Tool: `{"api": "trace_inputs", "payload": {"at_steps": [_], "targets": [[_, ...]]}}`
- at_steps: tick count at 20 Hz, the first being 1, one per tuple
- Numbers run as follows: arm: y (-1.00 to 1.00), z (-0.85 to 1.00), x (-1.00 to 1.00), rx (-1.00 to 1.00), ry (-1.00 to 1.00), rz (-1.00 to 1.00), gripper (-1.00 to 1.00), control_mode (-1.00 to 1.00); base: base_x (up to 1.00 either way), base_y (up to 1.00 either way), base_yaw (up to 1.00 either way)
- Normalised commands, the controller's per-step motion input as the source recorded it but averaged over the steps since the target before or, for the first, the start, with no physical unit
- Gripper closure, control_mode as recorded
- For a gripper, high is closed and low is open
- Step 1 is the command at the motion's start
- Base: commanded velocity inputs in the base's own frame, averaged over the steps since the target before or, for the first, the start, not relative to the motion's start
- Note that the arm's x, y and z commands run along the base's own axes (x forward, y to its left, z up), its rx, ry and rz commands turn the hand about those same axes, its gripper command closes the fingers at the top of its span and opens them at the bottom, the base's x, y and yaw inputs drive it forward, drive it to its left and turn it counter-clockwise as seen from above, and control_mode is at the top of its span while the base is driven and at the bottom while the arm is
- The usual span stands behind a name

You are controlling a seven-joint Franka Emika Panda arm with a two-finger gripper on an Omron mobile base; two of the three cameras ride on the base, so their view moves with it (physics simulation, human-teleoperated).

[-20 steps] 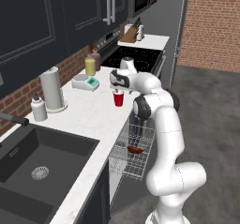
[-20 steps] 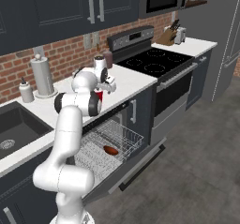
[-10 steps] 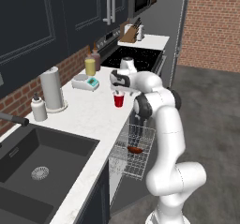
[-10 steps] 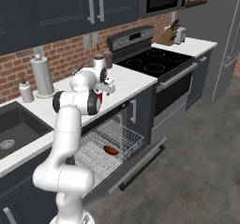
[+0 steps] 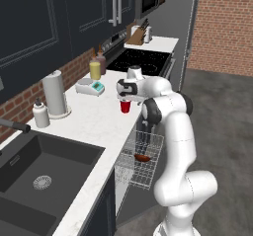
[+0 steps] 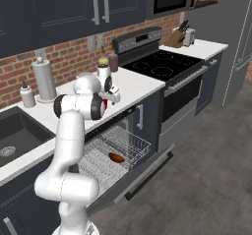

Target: Pick up the cup and bowl from the counter, place them in the dishwasher, and close the dishwasher door.

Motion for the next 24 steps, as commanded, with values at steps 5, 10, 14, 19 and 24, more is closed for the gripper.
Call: {"api": "trace_inputs", "payload": {"at_steps": [5, 10, 14, 19, 24], "targets": [[0.00, -0.05, 0.01, 0.00, 0.00, -0.02, 1.00, -1.00, 0.00, 0.00, 0.00], [0.00, 0.00, 0.00, 0.00, 0.00, -0.03, 1.00, -1.00, 0.00, 0.00, 0.00], [0.00, -0.01, -0.05, 0.00, -0.01, -0.04, 1.00, -1.00, 0.00, 0.00, 0.00], [-0.06, -0.02, -0.35, 0.00, -0.04, -0.06, 1.00, -1.00, 0.00, 0.00, 0.00], [-0.35, 0.00, -0.85, 0.02, -0.06, -0.03, 1.00, -1.00, 0.00, 0.00, 0.00]]}}
